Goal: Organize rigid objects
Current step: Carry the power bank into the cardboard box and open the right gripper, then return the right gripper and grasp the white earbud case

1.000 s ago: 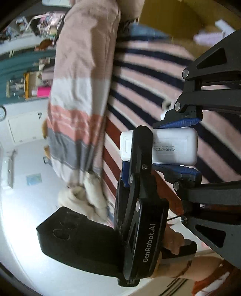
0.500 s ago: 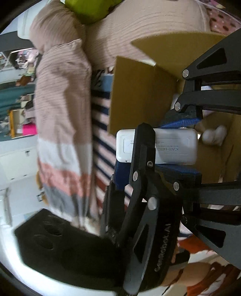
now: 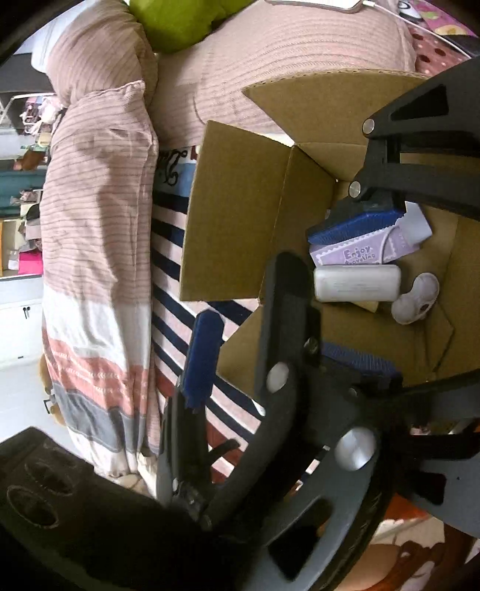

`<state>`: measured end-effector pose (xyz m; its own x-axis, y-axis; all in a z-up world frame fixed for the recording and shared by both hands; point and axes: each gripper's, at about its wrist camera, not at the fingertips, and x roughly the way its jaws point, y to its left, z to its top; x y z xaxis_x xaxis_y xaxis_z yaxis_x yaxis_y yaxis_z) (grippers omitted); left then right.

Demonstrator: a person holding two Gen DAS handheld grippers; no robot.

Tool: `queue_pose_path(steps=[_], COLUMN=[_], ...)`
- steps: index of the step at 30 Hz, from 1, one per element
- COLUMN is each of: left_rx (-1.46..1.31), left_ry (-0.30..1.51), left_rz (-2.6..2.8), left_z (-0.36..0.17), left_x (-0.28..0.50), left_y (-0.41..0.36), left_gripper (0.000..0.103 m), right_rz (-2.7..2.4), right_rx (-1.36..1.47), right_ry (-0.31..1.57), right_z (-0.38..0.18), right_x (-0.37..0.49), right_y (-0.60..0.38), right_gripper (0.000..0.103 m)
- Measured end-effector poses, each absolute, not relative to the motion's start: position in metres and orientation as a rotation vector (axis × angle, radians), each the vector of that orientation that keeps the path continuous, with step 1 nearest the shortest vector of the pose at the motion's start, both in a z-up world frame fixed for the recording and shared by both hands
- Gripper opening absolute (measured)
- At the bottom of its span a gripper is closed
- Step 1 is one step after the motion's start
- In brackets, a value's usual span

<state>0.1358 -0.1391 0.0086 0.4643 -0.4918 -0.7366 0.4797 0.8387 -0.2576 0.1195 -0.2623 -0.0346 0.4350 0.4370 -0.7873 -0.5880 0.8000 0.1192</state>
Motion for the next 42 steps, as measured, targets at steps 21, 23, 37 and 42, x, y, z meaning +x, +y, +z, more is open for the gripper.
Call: queue_pose_path(steps=[21, 23, 37, 42], left_rx=[-0.163, -0.191, -0.264, -0.278], left_ry=[0.803, 0.819, 0.897, 0.883], left_rz=[-0.179, -0.177, -0.148, -0.151], left_z=[-0.040, -0.057, -0.112, -0.109], left_x=[0.041, 0.037, 0.034, 0.029], left_y=[0.077, 0.090, 0.115, 0.120], left_gripper=[0.078, 0.078, 0.078, 0.078], right_rz=[0.989, 0.965, 0.738, 0.754], right_rx=[-0.207, -0.225, -0.228, -0.237], right_ry=[0.877, 0.894, 0.908, 0.897], right_z=[-0.042, -0.060, -0.180, -0.181], right_x=[0.058, 0.057, 0.125, 0.127], right_y=[-0.085, -0.074, -0.065, -0.063], right_gripper=[0.057, 0.065, 0.083, 0.067])
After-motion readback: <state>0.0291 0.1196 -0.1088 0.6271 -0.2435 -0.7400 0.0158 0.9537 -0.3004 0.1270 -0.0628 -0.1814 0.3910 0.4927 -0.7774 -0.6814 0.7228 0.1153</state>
